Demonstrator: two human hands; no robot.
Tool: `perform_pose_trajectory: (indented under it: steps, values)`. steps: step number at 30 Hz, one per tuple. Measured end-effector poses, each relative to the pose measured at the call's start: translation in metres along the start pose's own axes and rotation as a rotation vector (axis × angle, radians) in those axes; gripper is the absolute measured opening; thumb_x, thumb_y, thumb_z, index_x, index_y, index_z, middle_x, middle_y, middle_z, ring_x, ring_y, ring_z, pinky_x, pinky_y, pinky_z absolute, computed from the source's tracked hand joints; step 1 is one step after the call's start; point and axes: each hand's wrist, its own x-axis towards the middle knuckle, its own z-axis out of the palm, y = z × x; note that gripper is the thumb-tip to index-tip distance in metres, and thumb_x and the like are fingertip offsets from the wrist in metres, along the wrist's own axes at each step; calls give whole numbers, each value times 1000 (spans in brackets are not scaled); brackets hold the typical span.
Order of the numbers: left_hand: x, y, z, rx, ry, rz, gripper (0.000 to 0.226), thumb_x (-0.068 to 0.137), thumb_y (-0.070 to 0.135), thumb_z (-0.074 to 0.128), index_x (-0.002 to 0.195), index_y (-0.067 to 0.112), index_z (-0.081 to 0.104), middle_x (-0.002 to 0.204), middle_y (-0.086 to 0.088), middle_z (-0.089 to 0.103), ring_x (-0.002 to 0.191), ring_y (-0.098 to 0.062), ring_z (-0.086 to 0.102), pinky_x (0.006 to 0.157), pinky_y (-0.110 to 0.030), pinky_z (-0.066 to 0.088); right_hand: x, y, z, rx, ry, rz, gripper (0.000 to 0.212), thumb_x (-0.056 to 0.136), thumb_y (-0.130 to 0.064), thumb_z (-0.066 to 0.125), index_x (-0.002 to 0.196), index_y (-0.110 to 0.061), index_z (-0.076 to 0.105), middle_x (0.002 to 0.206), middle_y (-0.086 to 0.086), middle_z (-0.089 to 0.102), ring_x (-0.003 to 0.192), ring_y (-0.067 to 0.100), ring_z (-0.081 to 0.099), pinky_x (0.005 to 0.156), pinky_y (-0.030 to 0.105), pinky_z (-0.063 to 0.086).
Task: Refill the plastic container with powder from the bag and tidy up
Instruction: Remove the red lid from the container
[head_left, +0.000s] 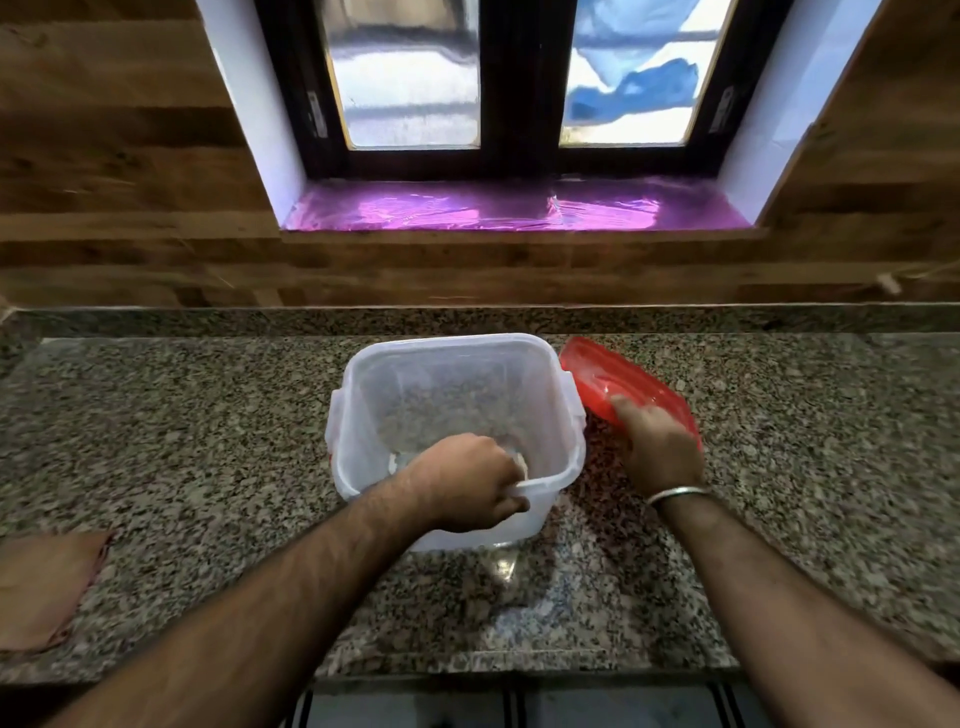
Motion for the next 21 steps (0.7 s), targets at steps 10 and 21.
perform_pose_trajectory:
  steps: [10,21]
  values:
    - [0,-2,1,-38,-11,5,37,101,47,59,88,15,71,90,-10,75,91,-36,71,74,-41,52,-66,18,48,-122,-608,-45,28,89,-38,62,115,-30,69,121,-8,72,107,27,66,81,38,53]
    - [-6,-10,3,-102,109,30,64,92,80,52,85,19,71,76,7,66,77,-20,67,69,-34,54,17,-35,-11,442,-142,364,52,100,-53,41,84,-13,71,72,5,69,71,28,64,61,36,46]
